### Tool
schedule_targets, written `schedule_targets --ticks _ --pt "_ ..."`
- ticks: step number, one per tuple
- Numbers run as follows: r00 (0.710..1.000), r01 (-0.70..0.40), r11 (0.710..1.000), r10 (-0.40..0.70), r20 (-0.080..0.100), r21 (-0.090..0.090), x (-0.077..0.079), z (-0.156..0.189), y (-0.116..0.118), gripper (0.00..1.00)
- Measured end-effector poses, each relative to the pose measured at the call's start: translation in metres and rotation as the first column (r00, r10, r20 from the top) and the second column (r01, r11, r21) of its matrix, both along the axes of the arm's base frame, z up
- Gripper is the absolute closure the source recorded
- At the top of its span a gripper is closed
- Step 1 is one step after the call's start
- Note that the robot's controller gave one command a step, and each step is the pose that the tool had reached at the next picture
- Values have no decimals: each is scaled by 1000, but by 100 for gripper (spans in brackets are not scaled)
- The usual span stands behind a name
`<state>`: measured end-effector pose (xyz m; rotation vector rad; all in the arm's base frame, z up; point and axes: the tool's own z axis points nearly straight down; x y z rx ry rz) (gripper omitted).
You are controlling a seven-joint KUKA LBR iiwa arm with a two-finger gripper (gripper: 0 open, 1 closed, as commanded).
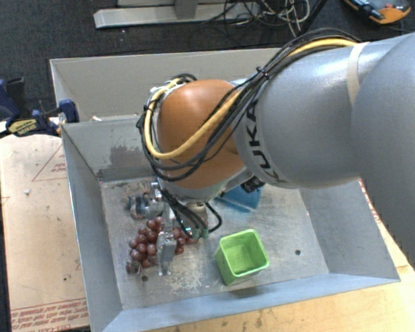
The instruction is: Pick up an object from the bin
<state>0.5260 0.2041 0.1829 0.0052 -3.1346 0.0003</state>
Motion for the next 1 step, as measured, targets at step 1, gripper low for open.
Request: schedule_targets --ticks 1 --pt "1000 3 1000 -3 7 1 2 3 -1 0"
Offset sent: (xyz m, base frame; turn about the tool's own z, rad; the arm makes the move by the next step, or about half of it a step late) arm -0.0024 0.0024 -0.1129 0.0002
